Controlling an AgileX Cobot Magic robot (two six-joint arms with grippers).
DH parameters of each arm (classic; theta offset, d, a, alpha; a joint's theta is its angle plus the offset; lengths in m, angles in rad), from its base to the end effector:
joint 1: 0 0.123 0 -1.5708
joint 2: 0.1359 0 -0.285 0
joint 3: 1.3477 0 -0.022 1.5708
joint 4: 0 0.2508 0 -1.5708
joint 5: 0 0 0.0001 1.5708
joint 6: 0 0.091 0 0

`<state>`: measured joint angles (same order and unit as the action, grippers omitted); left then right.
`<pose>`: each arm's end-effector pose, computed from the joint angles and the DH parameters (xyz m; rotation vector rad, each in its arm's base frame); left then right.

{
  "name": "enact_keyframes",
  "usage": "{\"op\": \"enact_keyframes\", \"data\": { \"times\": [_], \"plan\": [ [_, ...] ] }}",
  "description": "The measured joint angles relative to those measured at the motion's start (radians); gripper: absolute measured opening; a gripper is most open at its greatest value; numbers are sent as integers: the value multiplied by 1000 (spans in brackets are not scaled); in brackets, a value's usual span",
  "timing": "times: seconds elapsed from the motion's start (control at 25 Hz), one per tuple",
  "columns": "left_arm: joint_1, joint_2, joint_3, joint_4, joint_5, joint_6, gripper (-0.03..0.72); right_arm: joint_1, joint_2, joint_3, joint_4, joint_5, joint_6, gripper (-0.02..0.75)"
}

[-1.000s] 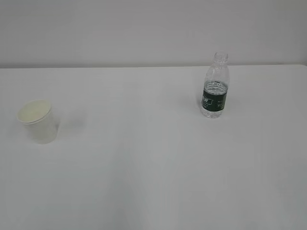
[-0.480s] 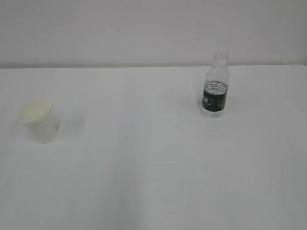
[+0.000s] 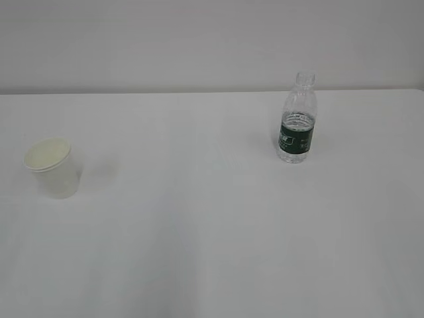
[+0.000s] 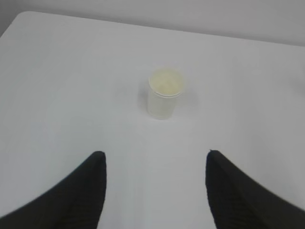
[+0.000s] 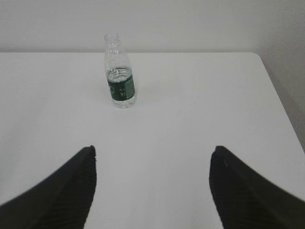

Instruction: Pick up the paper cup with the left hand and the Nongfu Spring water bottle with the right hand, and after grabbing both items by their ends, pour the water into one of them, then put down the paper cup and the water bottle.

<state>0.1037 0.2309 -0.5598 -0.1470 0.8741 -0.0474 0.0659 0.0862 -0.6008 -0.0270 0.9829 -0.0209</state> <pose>0.0366 -0.0065 0.3071 -0.1771 2.0153 -0.1382 0.0008 -0.0020 0.3120 -0.0845 1.9498 -0.0021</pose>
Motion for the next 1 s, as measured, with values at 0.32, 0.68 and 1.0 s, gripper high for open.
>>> {"op": "enact_keyframes", "data": {
  "times": [0.32, 0.68, 1.0],
  "plan": [
    [0, 85, -31, -6, -91, 90, 533, 0, 72, 0, 16, -138, -1, 554],
    [0, 154, -31, -12, -345, 96, 556, 0, 146, 0, 27, -277, -25, 554],
    [-40, 325, -31, 3, -461, 97, 550, 0, 288, 2, 50, -512, -34, 554]
  ]
}}
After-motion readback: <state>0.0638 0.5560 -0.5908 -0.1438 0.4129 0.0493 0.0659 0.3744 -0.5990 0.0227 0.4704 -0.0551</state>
